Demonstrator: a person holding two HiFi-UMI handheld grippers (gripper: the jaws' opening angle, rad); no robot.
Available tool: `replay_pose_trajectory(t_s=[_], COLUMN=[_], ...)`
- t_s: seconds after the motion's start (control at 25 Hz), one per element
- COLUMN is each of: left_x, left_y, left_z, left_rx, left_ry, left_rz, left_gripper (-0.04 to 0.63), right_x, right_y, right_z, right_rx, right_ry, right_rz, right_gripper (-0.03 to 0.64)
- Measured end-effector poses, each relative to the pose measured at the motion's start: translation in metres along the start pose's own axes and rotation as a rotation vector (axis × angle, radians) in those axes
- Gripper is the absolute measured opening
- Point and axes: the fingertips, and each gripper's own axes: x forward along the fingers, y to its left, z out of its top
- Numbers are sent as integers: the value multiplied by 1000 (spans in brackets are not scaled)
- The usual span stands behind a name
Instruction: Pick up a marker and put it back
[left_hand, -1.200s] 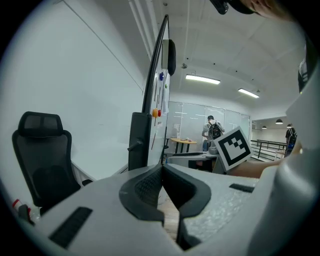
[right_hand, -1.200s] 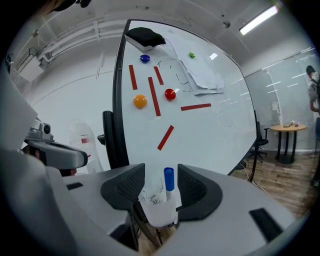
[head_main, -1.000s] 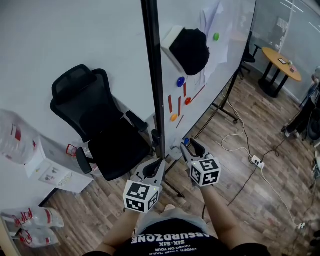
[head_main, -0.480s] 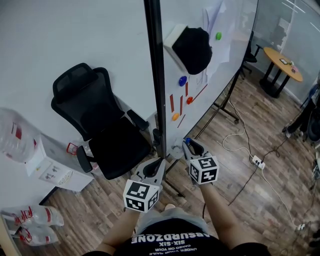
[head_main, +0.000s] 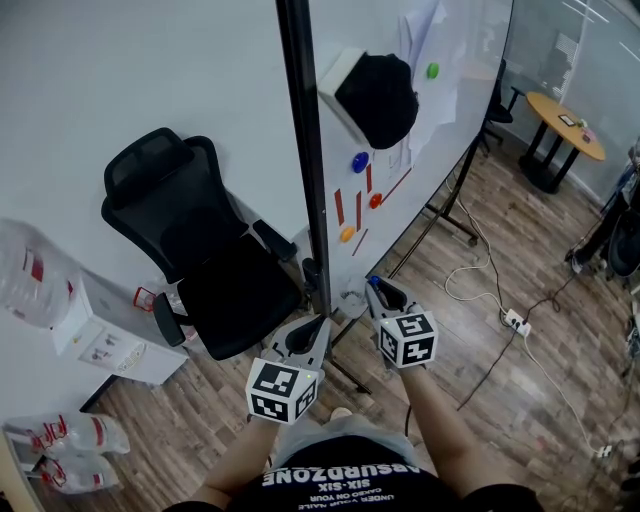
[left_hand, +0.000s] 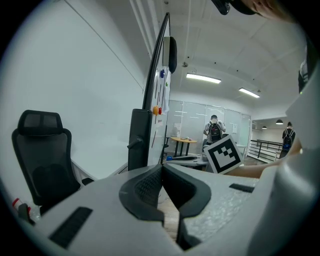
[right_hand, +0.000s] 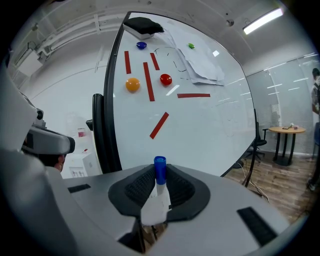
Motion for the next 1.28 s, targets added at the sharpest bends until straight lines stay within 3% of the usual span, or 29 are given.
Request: replay_pose_trajectory(t_s=[0.76, 1.28], left_x=[2, 2], left_y=[-3, -4], left_z=[1, 6], left_rx=[-2, 18], left_ry=[1, 19], left_rz=[-18, -92], left_gripper=[8, 8], right_x=[-3, -16], right_y=[2, 7], right_z=[8, 34], right_rx=[-1, -7], right_ry=[-19, -66], right_rz=[4, -29], right_gripper=[63, 63])
